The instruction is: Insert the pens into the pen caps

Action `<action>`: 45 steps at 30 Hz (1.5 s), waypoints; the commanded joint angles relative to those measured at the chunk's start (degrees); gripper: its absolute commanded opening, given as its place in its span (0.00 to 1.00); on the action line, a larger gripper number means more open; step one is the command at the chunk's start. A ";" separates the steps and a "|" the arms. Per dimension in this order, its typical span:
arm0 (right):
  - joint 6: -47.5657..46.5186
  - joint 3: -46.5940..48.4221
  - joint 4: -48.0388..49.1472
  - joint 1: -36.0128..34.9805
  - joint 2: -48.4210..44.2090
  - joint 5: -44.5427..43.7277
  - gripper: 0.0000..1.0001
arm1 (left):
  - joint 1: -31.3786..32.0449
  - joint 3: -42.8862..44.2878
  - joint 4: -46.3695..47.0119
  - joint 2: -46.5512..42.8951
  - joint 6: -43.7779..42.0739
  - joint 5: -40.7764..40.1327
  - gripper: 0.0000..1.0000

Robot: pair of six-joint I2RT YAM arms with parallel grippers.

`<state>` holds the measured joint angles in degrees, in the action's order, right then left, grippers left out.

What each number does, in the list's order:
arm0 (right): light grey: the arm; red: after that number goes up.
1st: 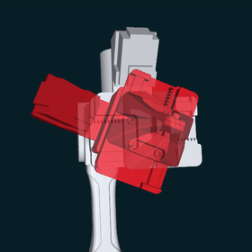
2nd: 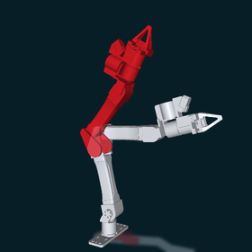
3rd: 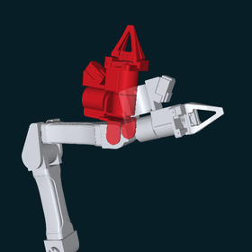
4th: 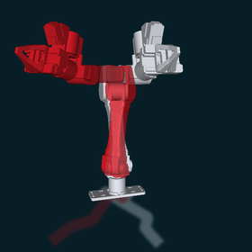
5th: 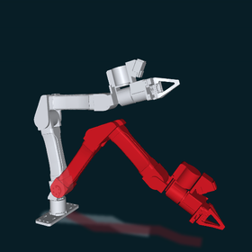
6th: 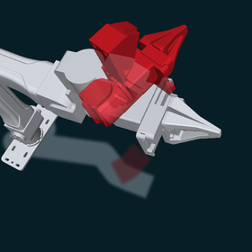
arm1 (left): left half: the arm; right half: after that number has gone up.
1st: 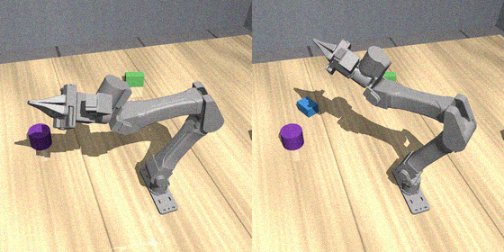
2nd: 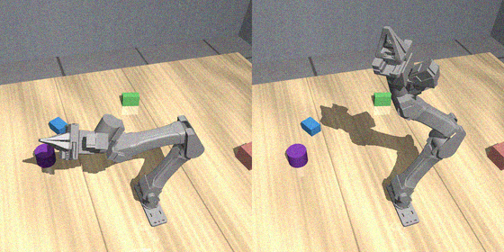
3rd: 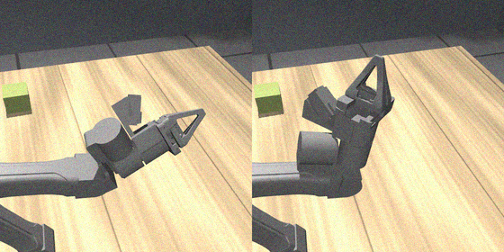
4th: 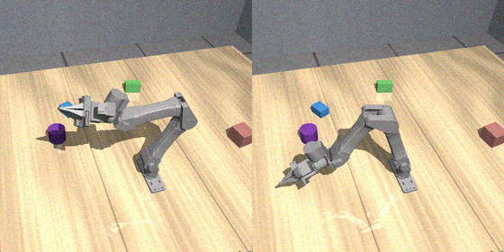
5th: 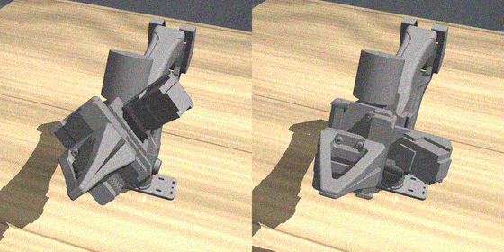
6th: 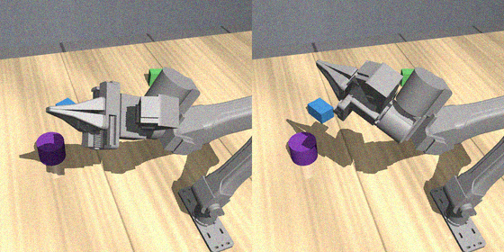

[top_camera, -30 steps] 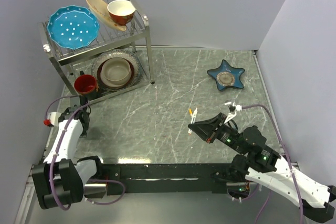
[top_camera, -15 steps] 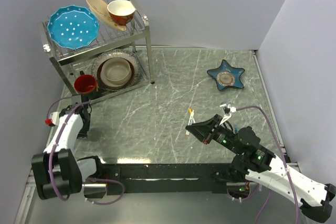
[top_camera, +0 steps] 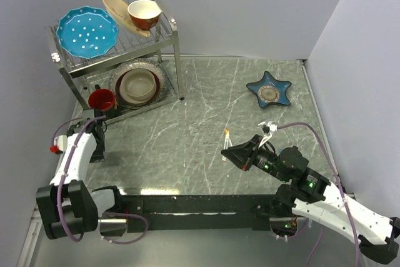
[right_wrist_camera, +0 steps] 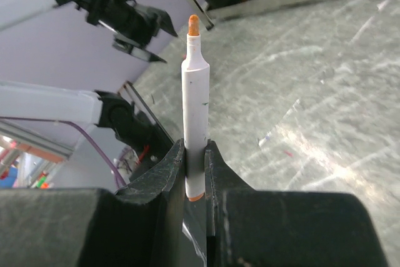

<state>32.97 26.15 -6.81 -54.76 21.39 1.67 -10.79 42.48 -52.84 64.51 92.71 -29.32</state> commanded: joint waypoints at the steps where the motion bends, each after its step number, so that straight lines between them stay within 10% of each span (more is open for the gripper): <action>1: -2.56 5.66 -7.68 -0.34 0.50 -1.49 0.00 | -0.55 1.56 -4.73 -1.41 9.15 -1.44 0.71; 31: -0.80 22.36 -20.52 -0.52 9.55 -6.24 0.00 | -7.06 -0.64 12.67 16.96 5.82 -0.74 0.68; 45: -0.72 21.31 -20.09 -0.61 6.30 -6.68 0.00 | -6.62 -1.08 11.97 23.12 -0.67 6.64 0.14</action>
<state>32.12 45.87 -28.45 -54.98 29.54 -4.05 -17.54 43.57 -46.00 84.62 94.59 -28.71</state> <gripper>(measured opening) 0.177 0.258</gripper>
